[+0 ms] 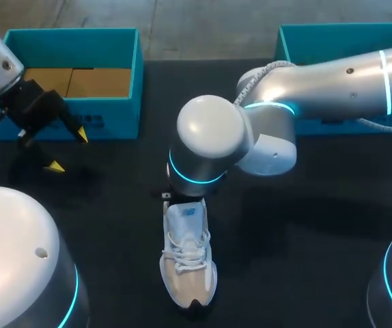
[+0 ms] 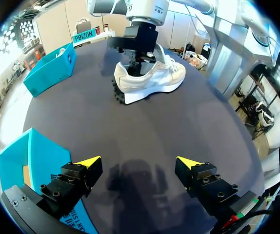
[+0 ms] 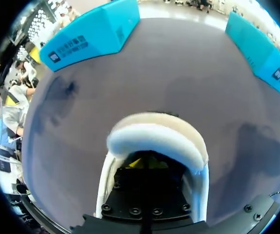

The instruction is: Take the shoe out of the shoebox, open the shoe tongue, remove and reinsert the insole, then place the shoe into the shoebox

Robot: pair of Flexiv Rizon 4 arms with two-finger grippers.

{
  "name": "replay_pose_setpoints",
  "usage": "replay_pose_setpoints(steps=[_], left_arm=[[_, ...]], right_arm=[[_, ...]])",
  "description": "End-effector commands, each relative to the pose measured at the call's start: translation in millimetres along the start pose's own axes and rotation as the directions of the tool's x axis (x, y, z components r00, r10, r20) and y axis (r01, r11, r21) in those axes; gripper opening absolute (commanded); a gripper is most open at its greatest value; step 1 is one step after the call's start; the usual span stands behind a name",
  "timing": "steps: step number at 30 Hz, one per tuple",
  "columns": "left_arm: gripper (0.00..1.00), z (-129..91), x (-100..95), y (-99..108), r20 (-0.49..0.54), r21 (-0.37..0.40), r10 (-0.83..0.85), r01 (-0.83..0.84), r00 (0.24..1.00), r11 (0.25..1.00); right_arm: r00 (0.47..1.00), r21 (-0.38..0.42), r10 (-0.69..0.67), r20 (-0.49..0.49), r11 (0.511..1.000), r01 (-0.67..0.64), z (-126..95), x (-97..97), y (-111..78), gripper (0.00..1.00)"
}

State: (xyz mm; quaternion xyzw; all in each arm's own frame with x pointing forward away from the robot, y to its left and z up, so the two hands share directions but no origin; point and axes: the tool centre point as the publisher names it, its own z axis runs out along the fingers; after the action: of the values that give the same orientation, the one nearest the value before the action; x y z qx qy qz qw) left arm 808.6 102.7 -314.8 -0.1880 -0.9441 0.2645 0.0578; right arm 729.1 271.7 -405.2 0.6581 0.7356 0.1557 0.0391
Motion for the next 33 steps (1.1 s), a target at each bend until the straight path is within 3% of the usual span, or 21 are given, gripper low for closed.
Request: replay_pose_setpoints(steps=[1, 8, 12, 22, 27, 33], left_arm=[[1.00, -1, 0.5, 0, -0.001, -0.002, 0.000, 0.000, 1.000, 1.000], [1.00, -1, 0.5, 0, -0.001, -0.002, 0.000, 0.000, 1.000, 1.000], [1.00, -1, 0.5, 0, -0.001, -0.002, 0.000, 0.000, 1.000, 1.000], [1.00, -1, 0.5, 0, -0.001, -0.002, 0.000, 0.000, 1.000, 1.000], [1.00, -1, 0.5, 0, -0.001, -0.002, 0.000, 0.000, 1.000, 1.000], [1.00, -1, 0.5, 0, -0.001, -0.002, 0.000, 0.000, 1.000, 1.000]], right_arm=[[0.997, -0.009, 0.083, 0.003, 0.996, -0.083, 16, 1.5, -9.7, 0.00], [0.995, -0.099, 0.081, 0.051, 0.992, -0.076, -20, 0.5, -7.4, 0.00], [0.995, -0.139, 0.070, 0.074, 0.989, -0.059, -27, -0.6, -0.3, 0.00], [0.995, -0.115, 0.059, 0.086, 0.992, -0.049, -2, -7.7, 11.3, 0.00], [0.994, -0.086, 0.069, 0.079, 0.994, -0.062, 10, -8.8, 1.4, 0.00], [0.993, -0.077, 0.087, 0.078, 0.994, -0.081, 7, -8.8, -13.1, 0.00]])
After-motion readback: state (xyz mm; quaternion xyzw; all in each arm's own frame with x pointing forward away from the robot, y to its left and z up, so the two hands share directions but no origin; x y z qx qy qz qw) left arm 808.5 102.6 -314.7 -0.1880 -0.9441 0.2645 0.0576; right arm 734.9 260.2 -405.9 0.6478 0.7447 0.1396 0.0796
